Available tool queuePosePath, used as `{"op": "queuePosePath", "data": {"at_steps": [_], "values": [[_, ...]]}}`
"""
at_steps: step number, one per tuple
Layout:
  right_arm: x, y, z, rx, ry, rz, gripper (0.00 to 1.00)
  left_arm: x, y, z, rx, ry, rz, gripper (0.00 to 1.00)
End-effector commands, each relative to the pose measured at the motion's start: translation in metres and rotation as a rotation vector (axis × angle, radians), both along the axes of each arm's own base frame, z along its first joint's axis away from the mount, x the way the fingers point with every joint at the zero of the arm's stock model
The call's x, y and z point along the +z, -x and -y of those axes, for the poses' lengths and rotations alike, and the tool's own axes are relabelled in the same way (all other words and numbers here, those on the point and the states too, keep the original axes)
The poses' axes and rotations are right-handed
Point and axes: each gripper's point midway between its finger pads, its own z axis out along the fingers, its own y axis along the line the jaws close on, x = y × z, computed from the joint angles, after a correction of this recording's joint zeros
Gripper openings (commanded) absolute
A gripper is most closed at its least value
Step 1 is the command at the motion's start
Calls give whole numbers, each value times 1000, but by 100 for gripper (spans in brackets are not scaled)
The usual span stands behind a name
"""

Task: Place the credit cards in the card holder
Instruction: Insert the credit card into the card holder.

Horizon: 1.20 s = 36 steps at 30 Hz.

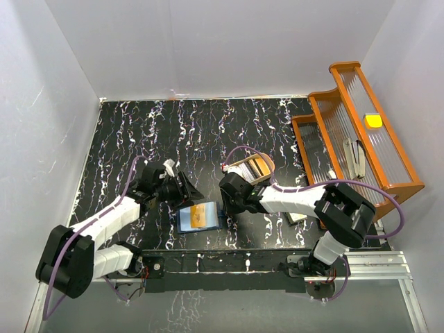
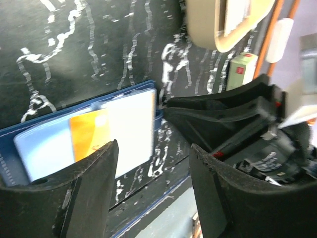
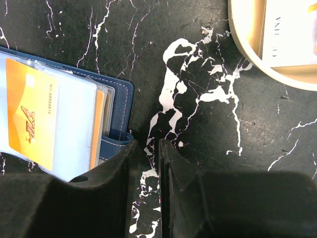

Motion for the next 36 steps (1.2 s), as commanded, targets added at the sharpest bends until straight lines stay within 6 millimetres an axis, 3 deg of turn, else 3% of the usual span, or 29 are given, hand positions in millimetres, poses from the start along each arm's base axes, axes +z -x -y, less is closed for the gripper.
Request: {"op": "queuePosePath", "data": {"at_steps": [1,16,36], "values": [[-6,5,-2,22,21,-23,22,-22,22,-22,-11,-145,-85,58],[-8,5,-3,21,18,-23,22,-55,33,-21,16,-131,-196,58],[-19,11,-13,21,-17,-58,21,-20,16,16,32,119,-125,56]]}}
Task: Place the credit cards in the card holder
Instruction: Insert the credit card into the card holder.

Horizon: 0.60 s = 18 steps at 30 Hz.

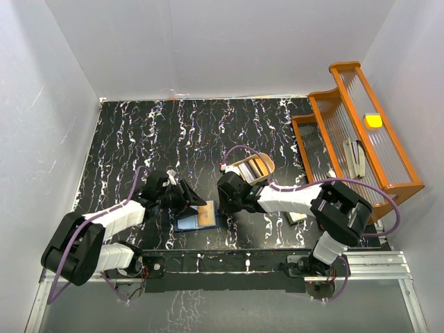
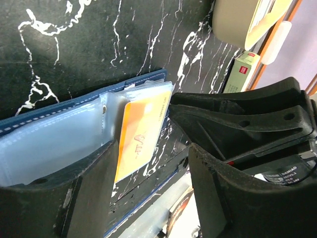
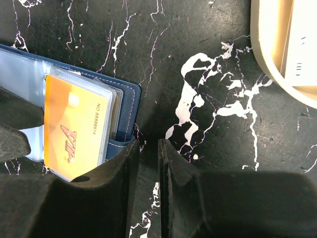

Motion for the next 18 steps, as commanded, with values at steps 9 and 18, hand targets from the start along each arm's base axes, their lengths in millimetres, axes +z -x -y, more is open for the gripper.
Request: {"op": "queuePosePath", "data": {"at_steps": [9,18], "values": [[-16,12,0,-19,7,-47,20,11,0,12,-13,71,11,56],[7,-2,16,-11,65,67,34,22,-5,-5,-30,-69,102,57]]}}
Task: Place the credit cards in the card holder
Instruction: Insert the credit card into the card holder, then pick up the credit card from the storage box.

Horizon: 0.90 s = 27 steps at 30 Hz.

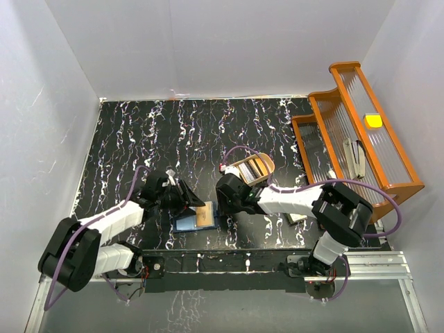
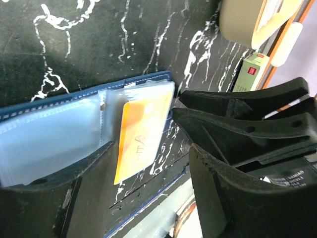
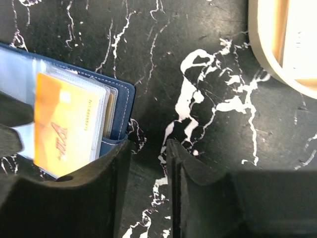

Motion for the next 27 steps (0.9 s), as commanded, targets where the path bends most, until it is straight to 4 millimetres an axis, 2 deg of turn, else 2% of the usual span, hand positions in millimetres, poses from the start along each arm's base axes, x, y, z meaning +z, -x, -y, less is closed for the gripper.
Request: {"op": "queuePosePath", "data": {"at_steps": [1,5,11,12,13,14,16,22,27], "values": [[9,-2,18,10,65,60,36,28,-10,-5,-37,-62,127,58],[35,-12,24,11,80,129,43,50,-17,-11,-37,-95,226,62],[73,-44,46,-56,135,225,51,90,-26,-24,-55,-183,345,68],[79,-50,50,-65,143,243,53,94,-27,-25,-59,-190,355,78],[86,-58,55,-83,158,264,54,100,-27,-25,-64,-190,373,95],[91,-65,60,-92,180,283,55,105,-27,-25,-68,-191,388,98],[102,-82,69,-118,208,312,57,114,-28,-26,-76,-195,418,99],[106,-128,93,-148,286,331,59,130,-26,-33,-117,-245,468,99],[97,-157,106,-185,305,303,67,125,-22,-49,-96,-324,469,99]]}}
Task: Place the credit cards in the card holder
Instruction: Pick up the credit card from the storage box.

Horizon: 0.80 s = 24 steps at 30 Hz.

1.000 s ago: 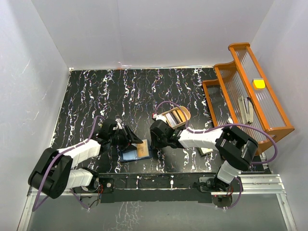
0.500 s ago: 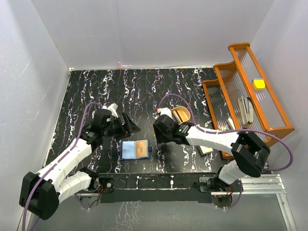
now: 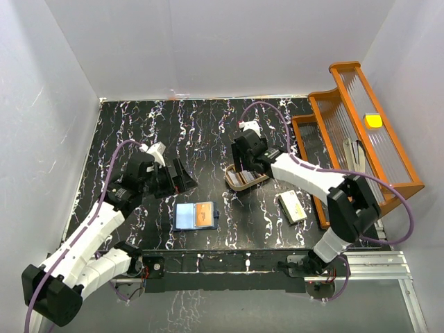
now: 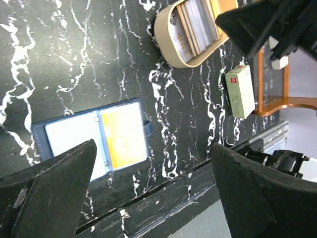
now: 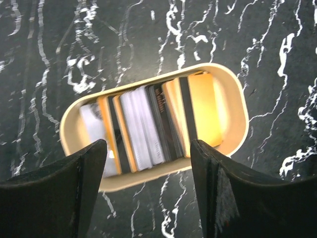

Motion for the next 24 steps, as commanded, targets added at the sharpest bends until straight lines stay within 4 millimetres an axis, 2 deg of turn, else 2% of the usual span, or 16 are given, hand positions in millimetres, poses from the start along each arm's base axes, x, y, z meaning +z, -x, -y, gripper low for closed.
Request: {"op": "queuePosePath", "data": {"at_steps": [1,7,9,16,20,24], "values": [[4,-28,8,-3,21,17,69,2,8,-17,7,-83,21,99],[-16,-46,3,22,-6,-18,81,-6,14,-22,8,-105,5,99],[-31,-50,3,23,-1,-44,83,-10,14,-24,12,-119,2,99],[-56,-58,7,29,-36,-91,87,-22,13,-25,2,-149,-33,99],[-62,-54,7,42,-63,-116,88,-26,13,-25,2,-157,-42,99],[-57,-49,2,65,-117,-131,85,-26,14,-26,7,-158,-41,99]]}}
